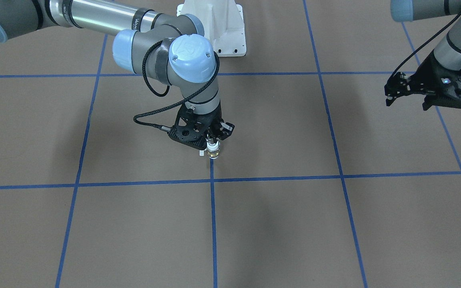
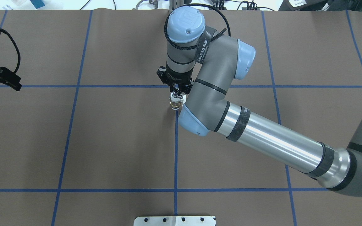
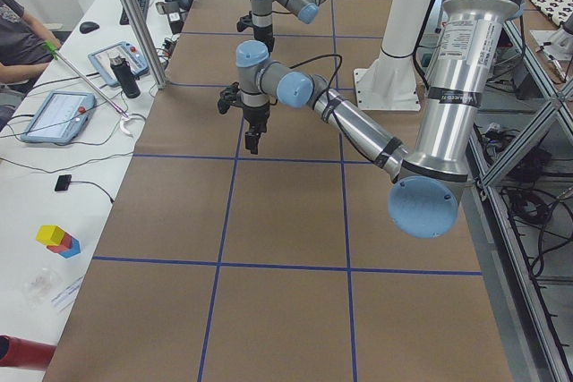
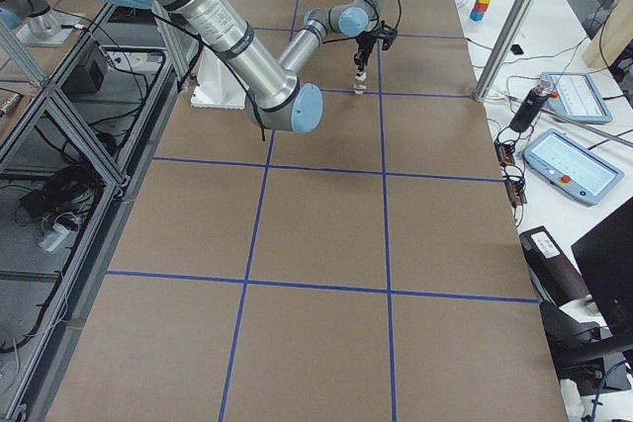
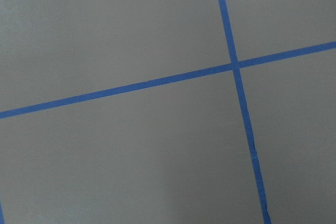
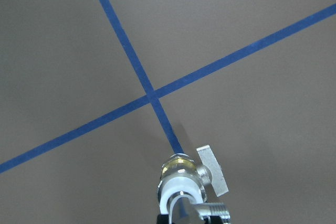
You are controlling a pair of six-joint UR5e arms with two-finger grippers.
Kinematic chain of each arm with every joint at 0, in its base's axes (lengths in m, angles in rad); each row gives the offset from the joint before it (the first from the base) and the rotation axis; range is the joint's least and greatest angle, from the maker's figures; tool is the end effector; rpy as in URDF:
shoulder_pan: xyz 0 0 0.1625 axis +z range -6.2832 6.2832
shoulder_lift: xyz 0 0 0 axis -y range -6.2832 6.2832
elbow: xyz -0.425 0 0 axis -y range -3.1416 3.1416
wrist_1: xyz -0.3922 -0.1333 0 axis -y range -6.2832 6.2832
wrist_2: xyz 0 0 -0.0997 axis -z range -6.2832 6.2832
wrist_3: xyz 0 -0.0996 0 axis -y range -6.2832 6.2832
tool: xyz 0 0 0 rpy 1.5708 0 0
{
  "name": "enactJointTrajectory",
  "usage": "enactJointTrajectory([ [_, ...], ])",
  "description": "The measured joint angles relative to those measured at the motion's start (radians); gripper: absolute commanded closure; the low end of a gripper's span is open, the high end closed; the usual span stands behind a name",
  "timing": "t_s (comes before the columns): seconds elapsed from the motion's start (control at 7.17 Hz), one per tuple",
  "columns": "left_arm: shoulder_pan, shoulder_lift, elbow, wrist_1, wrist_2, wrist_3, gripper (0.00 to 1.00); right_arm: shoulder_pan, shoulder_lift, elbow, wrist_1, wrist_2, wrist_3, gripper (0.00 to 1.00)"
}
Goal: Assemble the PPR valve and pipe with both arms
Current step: 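Lower the fitting into the valve's white socket with the right gripper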
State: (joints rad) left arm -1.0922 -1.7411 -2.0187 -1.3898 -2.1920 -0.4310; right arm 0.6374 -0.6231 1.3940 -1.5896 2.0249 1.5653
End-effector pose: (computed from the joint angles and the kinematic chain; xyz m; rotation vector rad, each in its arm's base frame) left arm 0.1709 -0.4929 0.3852 0.1116 0.7353 0.1812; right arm -0.5578 -0.5245 0.1345 -0.1779 -0.8433 0.4220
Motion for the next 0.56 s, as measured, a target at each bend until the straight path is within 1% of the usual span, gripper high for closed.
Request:
enactJointTrajectory([
  [0.14, 0.0, 0.0, 0.0, 0.0, 0.0, 0.0, 0.0, 0.0, 0.0, -0.002, 0.003, 0.0, 0.001, 0.0],
  [0.56, 0.0, -0.001, 0.0, 0.0, 0.0, 0.0, 0.0, 0.0, 0.0, -0.002, 0.006, 0.0, 0.001, 0.0],
])
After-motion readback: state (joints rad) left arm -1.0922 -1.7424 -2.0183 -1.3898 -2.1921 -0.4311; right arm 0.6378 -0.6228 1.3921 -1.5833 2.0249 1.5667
